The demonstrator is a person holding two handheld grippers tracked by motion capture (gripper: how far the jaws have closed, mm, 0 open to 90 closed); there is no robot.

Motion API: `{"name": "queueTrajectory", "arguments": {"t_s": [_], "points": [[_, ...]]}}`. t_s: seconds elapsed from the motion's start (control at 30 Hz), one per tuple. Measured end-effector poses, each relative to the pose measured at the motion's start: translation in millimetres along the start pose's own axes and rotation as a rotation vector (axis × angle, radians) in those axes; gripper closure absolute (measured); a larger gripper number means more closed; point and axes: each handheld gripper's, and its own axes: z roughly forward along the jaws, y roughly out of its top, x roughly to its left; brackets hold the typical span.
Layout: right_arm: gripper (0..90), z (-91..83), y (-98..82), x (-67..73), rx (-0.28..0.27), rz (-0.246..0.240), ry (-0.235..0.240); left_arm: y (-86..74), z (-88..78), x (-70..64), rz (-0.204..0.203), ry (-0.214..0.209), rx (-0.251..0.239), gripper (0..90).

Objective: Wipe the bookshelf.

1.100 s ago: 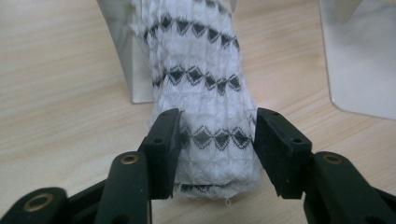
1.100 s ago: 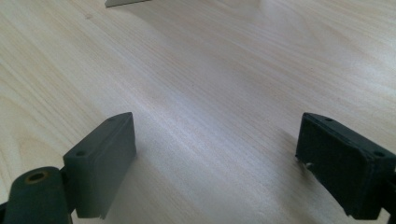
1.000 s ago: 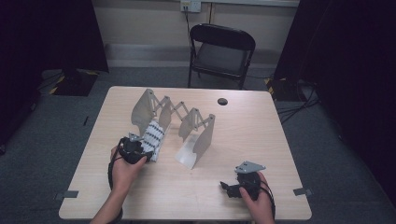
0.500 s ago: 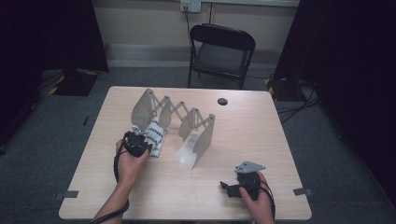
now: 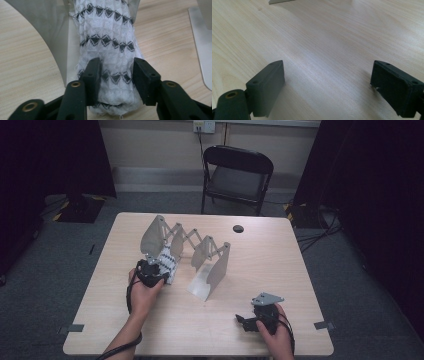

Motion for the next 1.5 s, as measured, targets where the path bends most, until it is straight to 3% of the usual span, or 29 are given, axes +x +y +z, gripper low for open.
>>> {"name": "queueTrajectory", "arguments": {"t_s": [0.07, 0.17, 0.27, 0.37, 0.43, 0.77, 0.93, 1.13, 1.33, 1.5], "points": [[11.3, 0.0, 0.0, 0.0, 0.000, 0.000, 0.000, -0.1, 2.2, -0.3, -0.006, 0.003, -0.020, 50.2], [11.3, 0.0, 0.0, 0.0, 0.000, 0.000, 0.000, -0.4, 3.4, 0.1, 0.027, 0.008, -0.022, 43.7], [11.3, 0.0, 0.0, 0.0, 0.000, 0.000, 0.000, -2.5, 4.6, 2.1, 0.034, 0.003, -0.027, 45.8], [11.3, 0.0, 0.0, 0.1, 0.000, 0.000, 0.000, -3.2, 3.1, 6.0, 0.022, 0.014, -0.021, 54.8], [11.3, 0.0, 0.0, 0.0, 0.000, 0.000, 0.000, -4.3, 0.4, 7.3, 0.043, 0.030, 0.000, 57.4], [11.3, -0.1, 0.0, 0.1, 0.001, -0.001, 0.000, -23.2, -17.3, 6.0, 0.049, 0.050, 0.006, 55.9], [11.3, 0.0, 0.0, 0.1, 0.000, -0.001, 0.000, -28.3, -25.7, 3.9, 0.045, 0.032, 0.017, 51.7], [11.3, 0.0, 0.0, 0.0, 0.000, 0.000, 0.000, -19.5, -28.4, -1.1, 0.061, 0.012, 0.003, 50.9], [11.3, 0.3, 0.3, 0.0, 0.001, -0.002, 0.002, -9.9, -23.7, -8.9, 0.112, -0.010, -0.011, 52.9], [11.3, 0.3, 0.3, 0.0, 0.001, -0.001, 0.002, -6.7, -12.6, -12.3, 0.108, -0.038, -0.014, 52.5]]}}
